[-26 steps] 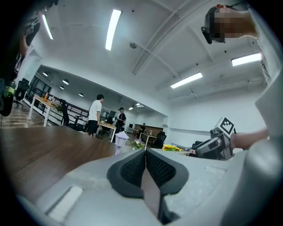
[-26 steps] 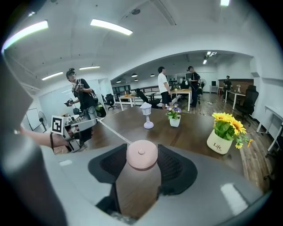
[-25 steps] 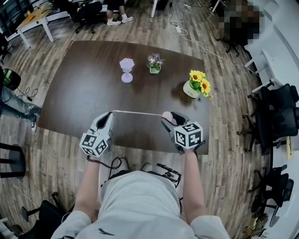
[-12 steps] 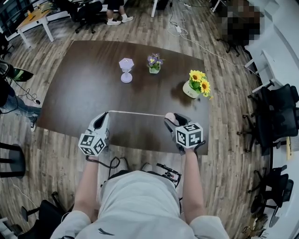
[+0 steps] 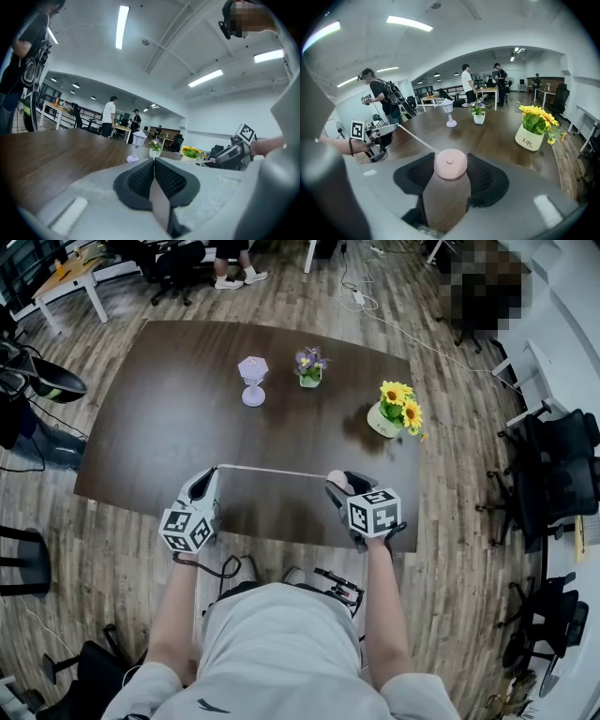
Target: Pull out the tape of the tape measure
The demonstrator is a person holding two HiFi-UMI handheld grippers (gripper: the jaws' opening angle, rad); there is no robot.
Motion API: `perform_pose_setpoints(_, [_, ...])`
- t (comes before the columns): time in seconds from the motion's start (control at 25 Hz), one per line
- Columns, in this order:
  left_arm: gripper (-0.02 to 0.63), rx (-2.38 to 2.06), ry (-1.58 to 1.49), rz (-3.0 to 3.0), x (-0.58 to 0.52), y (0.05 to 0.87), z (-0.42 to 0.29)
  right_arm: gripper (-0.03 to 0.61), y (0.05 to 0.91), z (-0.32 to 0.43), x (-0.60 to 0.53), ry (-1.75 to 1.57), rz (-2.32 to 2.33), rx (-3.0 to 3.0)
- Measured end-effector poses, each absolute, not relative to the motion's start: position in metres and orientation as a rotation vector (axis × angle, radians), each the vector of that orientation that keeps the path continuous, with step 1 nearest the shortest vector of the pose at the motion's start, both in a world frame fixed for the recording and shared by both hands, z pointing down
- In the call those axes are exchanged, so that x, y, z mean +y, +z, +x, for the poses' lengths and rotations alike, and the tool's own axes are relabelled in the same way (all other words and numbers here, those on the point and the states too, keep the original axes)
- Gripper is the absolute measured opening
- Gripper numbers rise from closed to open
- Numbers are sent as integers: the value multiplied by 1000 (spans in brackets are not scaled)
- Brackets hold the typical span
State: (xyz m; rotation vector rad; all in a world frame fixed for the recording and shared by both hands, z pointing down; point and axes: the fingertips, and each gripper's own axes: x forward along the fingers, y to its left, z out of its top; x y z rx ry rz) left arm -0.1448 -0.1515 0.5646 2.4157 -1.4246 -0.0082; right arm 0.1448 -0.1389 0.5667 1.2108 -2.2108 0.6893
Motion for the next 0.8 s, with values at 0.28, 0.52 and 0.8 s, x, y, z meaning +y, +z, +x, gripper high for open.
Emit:
perform_pose_setpoints(0.28, [12, -1420, 80, 2366, -158, 593, -145, 222, 598, 142, -143, 738, 1224, -2172])
perform_pose_setpoints(0.52, [12, -1424, 137, 2301, -163, 620, -143, 221, 633, 138, -146, 713, 1260, -2099])
perform_pose_setpoints(0.8, [12, -1409, 220, 2222, -170, 654, -136, 221, 668, 135, -152, 720, 1255, -2029])
